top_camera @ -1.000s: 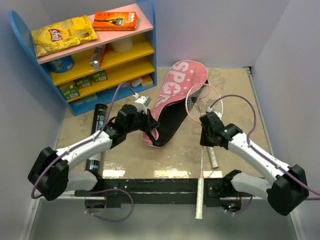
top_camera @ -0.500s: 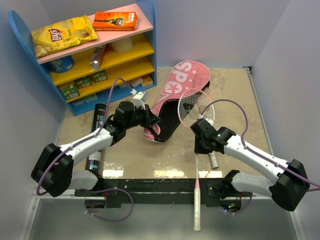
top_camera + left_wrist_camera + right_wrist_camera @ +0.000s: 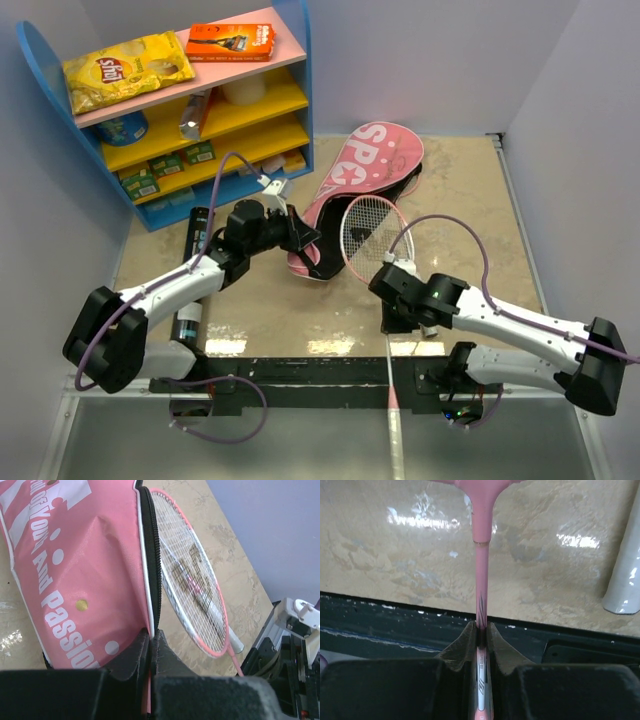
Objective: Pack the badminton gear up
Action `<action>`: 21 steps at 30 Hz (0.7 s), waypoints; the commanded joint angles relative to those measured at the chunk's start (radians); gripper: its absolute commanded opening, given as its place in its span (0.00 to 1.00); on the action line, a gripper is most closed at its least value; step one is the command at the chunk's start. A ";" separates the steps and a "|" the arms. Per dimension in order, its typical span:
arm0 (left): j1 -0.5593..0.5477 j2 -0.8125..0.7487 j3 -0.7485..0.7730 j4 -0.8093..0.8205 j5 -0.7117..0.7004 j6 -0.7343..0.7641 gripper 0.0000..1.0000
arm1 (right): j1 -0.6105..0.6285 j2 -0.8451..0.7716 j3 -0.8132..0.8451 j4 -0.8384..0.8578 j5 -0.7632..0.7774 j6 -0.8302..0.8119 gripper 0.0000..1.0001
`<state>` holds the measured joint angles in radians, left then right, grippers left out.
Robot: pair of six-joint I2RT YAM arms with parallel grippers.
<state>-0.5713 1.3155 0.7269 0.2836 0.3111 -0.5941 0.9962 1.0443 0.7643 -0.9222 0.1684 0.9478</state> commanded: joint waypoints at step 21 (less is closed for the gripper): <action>-0.083 -0.148 -0.230 0.057 -0.086 0.048 0.00 | 0.001 0.509 0.217 0.340 0.031 -0.118 0.00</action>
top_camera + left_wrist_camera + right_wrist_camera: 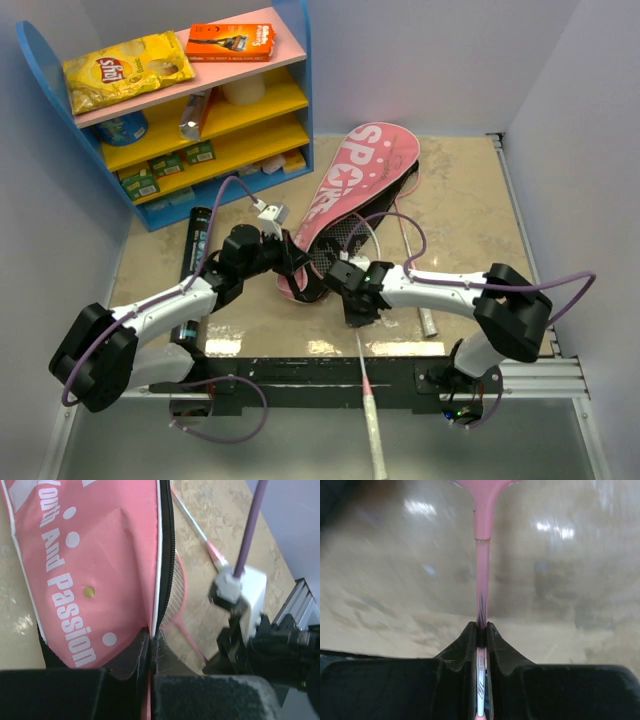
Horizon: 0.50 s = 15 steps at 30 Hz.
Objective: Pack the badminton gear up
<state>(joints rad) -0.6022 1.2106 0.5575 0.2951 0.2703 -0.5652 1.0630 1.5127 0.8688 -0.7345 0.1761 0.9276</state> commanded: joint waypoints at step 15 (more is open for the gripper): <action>-0.292 -0.020 -0.232 0.130 -0.180 -0.082 0.00 | -0.367 0.254 0.340 0.383 0.028 -0.298 0.00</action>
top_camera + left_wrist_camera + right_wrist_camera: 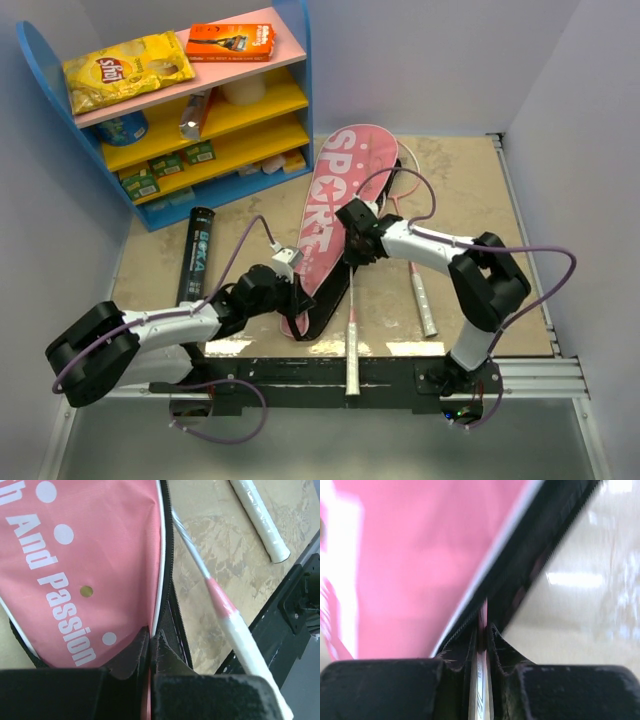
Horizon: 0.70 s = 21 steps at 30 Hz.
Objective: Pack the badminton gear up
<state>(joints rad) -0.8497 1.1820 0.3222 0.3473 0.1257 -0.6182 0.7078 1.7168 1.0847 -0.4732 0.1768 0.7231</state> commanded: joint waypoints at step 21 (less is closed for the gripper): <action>-0.092 0.056 0.051 0.078 -0.040 -0.057 0.00 | -0.103 0.046 0.101 0.323 0.078 -0.198 0.45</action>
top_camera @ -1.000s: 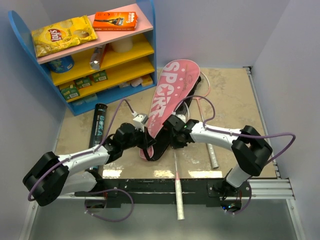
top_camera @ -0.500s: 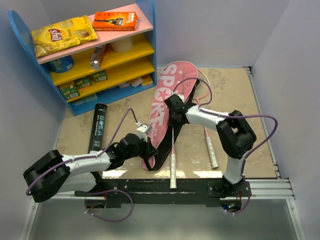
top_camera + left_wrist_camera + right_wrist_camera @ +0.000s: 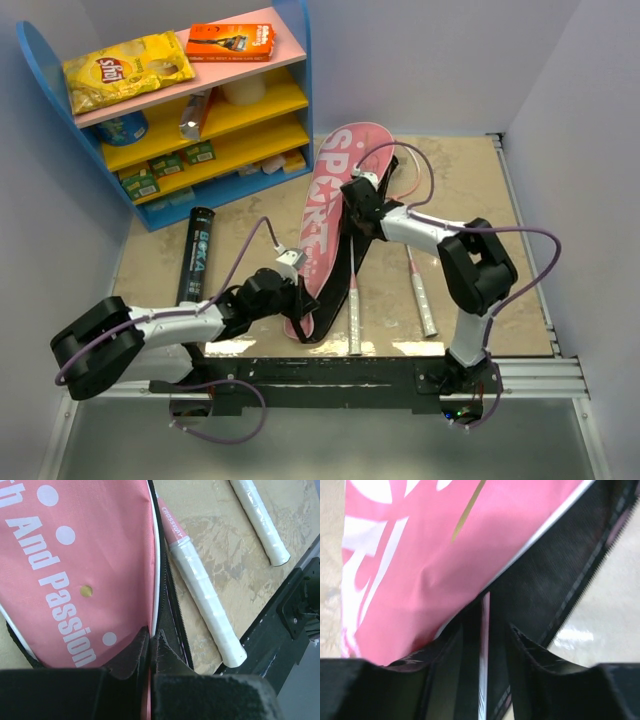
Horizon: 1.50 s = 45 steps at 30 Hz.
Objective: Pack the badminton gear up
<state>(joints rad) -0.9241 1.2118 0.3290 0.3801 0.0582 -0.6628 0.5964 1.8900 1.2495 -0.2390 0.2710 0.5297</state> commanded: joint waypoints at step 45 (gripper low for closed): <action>-0.019 0.152 0.125 0.079 0.052 0.015 0.00 | 0.425 -0.594 -0.659 -0.097 -0.070 0.326 0.54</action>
<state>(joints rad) -0.9382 1.3724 0.4343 0.3882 0.0902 -0.6613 1.0119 1.2594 0.5789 -0.3744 0.1875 0.8146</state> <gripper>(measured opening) 0.037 0.538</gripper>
